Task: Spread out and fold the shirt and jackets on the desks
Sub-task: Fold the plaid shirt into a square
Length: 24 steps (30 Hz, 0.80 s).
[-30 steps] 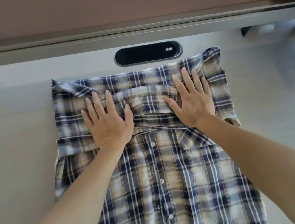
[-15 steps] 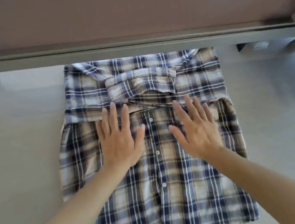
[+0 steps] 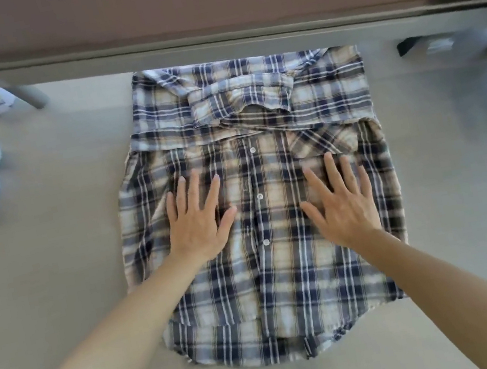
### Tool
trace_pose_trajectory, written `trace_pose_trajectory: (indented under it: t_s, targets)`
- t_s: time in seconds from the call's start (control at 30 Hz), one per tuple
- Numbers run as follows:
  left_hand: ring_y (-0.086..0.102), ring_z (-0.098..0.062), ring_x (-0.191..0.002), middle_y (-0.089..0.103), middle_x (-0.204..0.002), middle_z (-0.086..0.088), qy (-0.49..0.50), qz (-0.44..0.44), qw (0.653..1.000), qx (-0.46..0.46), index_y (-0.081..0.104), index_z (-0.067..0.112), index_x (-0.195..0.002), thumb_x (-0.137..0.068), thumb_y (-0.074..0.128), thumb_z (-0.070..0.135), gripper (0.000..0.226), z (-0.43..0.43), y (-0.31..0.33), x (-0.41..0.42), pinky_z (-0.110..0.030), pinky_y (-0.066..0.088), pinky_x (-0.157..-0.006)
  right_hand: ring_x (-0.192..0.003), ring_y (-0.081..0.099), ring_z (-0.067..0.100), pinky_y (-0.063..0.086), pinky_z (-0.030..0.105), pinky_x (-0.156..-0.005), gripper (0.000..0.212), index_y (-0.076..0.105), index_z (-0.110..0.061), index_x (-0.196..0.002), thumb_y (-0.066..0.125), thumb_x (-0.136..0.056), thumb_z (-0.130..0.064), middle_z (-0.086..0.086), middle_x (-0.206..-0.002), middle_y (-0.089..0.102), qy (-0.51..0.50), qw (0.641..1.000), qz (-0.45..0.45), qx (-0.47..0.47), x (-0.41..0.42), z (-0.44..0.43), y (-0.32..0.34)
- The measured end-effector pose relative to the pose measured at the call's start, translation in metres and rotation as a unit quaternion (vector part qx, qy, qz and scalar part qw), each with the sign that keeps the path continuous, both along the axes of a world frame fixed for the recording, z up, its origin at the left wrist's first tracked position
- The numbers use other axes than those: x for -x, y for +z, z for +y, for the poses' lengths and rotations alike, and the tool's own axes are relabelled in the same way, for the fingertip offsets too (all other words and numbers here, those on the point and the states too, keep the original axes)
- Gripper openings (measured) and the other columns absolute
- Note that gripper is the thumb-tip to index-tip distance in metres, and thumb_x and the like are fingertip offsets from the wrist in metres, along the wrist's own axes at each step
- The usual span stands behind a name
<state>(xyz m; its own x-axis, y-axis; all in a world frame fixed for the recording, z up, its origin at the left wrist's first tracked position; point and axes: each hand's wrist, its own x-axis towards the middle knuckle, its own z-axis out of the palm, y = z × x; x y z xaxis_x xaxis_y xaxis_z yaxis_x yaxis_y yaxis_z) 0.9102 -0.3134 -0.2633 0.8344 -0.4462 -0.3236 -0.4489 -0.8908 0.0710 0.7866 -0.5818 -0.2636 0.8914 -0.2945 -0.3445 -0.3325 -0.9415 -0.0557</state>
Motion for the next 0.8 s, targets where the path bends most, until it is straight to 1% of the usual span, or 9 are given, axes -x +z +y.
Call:
trace_pose_trajectory:
  t_s: [0.07,0.17,0.27,0.4,0.47,0.57,0.67,0.73,0.8]
  targets:
    - [-0.015,-0.034,-0.151,-0.018,-0.164,-0.012,0.043,0.012,0.998,-0.036,-0.008,0.032,-0.158,-0.095,0.006,0.071,0.076,0.024,0.003,0.028,-0.053,-0.005,-0.122,-0.153,-0.013,0.031,-0.007,0.055,-0.122,0.068,-0.007,-0.044,-0.157,0.007,-0.096,-0.071,0.004,-0.166,-0.013,0.012,1.0,-0.006,-0.006,0.034,-0.005,-0.001]
    - [-0.018,-0.035,-0.15,-0.023,-0.163,-0.012,0.13,0.051,0.989,-0.058,-0.01,0.033,-0.158,-0.096,0.014,0.069,0.076,0.063,0.009,0.069,-0.054,-0.003,-0.122,-0.154,0.0,0.031,0.003,0.054,-0.123,0.067,0.012,-0.04,-0.158,0.012,-0.097,-0.067,0.003,-0.168,0.0,-0.005,1.0,-0.026,-0.013,0.076,-0.023,-0.001]
    - [-0.017,-0.036,-0.15,-0.022,-0.163,-0.012,0.178,0.086,0.978,-0.058,-0.01,0.036,-0.157,-0.097,0.018,0.067,0.073,0.091,0.018,0.098,-0.055,-0.001,-0.122,-0.153,0.009,0.031,0.014,0.055,-0.121,0.064,0.024,-0.036,-0.156,0.018,-0.098,-0.062,0.007,-0.167,0.012,-0.025,0.999,-0.02,-0.008,0.108,-0.034,0.002]
    - [-0.015,-0.036,-0.151,-0.022,-0.163,-0.011,0.225,0.109,0.967,-0.05,-0.009,0.037,-0.157,-0.098,0.018,0.065,0.071,0.115,0.027,0.124,-0.053,0.002,-0.122,-0.149,0.017,0.037,0.017,0.058,-0.118,0.063,0.035,-0.032,-0.152,0.022,-0.097,-0.06,0.016,-0.163,0.02,-0.068,0.997,-0.026,-0.008,0.145,-0.03,0.008]
    - [-0.005,-0.038,-0.151,-0.011,-0.165,-0.011,0.221,0.094,0.97,-0.029,0.004,0.03,-0.158,-0.101,0.028,0.058,0.068,0.123,0.031,0.134,-0.054,0.009,-0.121,-0.145,0.025,0.038,0.02,0.059,-0.115,0.057,0.046,-0.028,-0.143,0.032,-0.095,-0.055,0.016,-0.158,0.029,-0.046,0.997,-0.061,-0.02,0.16,-0.015,0.013]
    - [0.024,-0.038,-0.142,0.023,-0.159,-0.012,0.218,0.052,0.973,0.057,0.037,0.015,-0.148,-0.096,0.055,0.028,0.056,0.138,0.038,0.136,-0.053,0.032,-0.114,-0.134,0.041,0.036,0.034,0.058,-0.107,0.049,0.053,-0.026,-0.134,0.042,-0.093,-0.05,0.009,-0.147,0.043,0.079,0.989,-0.108,-0.06,0.171,0.027,0.017]
    - [0.039,-0.035,-0.129,0.043,-0.146,-0.012,0.185,0.069,0.97,0.139,0.041,0.013,-0.145,-0.088,0.057,0.004,0.06,0.152,0.035,0.128,-0.048,0.042,-0.105,-0.125,0.051,0.032,0.045,0.054,-0.1,0.052,0.053,-0.027,-0.133,0.062,-0.085,-0.044,0.004,-0.137,0.052,0.171,0.978,-0.096,-0.063,0.171,0.075,0.014]
    - [0.051,-0.032,-0.117,0.052,-0.136,-0.014,0.185,0.061,0.967,0.165,0.044,0.013,-0.144,-0.089,0.056,-0.002,0.058,0.158,0.032,0.121,-0.045,0.047,-0.098,-0.117,0.054,0.03,0.051,0.05,-0.094,0.05,0.06,-0.025,-0.125,0.074,-0.077,-0.03,0.003,-0.129,0.056,0.146,0.982,-0.096,-0.066,0.169,0.095,0.011]
    - [0.056,-0.027,-0.103,0.058,-0.123,-0.014,0.193,0.043,0.963,0.184,0.048,0.013,-0.142,-0.091,0.054,-0.004,0.055,0.165,0.03,0.115,-0.041,0.05,-0.09,-0.106,0.057,0.03,0.055,0.048,-0.086,0.043,0.067,-0.021,-0.115,0.077,-0.074,-0.014,0.002,-0.118,0.06,0.102,0.985,-0.12,-0.071,0.168,0.104,0.009]
